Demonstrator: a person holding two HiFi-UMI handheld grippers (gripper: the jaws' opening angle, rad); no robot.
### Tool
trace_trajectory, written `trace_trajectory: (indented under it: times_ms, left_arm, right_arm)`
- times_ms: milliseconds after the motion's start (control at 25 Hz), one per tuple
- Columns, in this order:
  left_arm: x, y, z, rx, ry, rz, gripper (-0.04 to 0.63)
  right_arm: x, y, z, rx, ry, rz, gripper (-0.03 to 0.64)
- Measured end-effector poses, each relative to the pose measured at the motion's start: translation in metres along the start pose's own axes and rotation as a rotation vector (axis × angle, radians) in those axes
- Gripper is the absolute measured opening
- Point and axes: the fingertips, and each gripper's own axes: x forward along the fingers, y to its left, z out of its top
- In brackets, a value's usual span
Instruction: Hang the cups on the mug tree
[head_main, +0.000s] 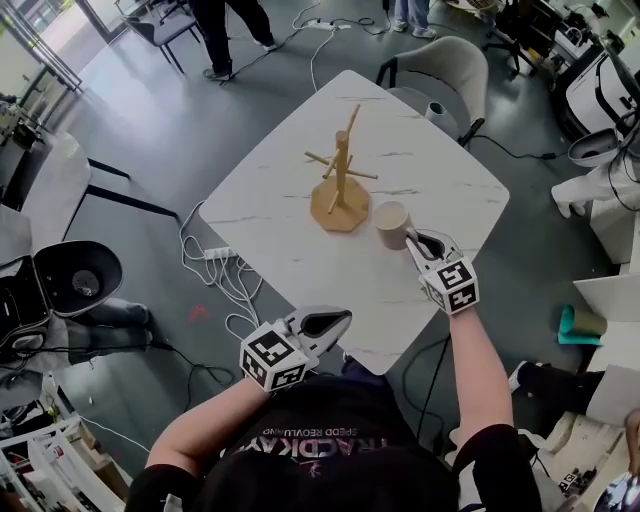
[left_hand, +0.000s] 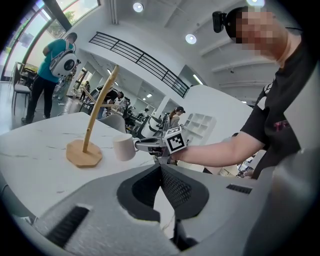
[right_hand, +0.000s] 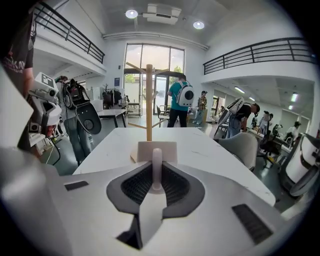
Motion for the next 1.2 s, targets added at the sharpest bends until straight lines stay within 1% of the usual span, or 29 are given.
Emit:
trace_trajectory:
  times_ms: [440,640,880,1080,1200]
  left_arm:
    - [-0.011,-0.003,0.009,0.024,-0.029,-0.025,-0.003]
    - [-0.018,-0.004,0.015,0.034,-0.042,-0.032,-0.003]
    - [-0.026,-0.003,0.014,0.040,-0.050,-0.040,-0.003]
    - [-0.033,-0.004,0.016,0.047,-0.063,-0.047,-0.003]
    - [-0.037,-0.004,0.017,0.049,-0.072,-0.051,-0.003]
  right_arm:
    - [-0.018,-0.011,0.074,-0.101,0.018,-0.146,0.046]
    - [-0.021,-0.005,0.100,-0.146,0.036,-0.160,0.046]
    - [-0.018,0.002,0.117,-0.233,0.091,-0.164,0.046]
    - [-0.016,0.007,0.134,-0.350,0.147,-0.184,0.046]
    - [-0.014,0.011,0.143,-0.386,0.170,-0.193,0.046]
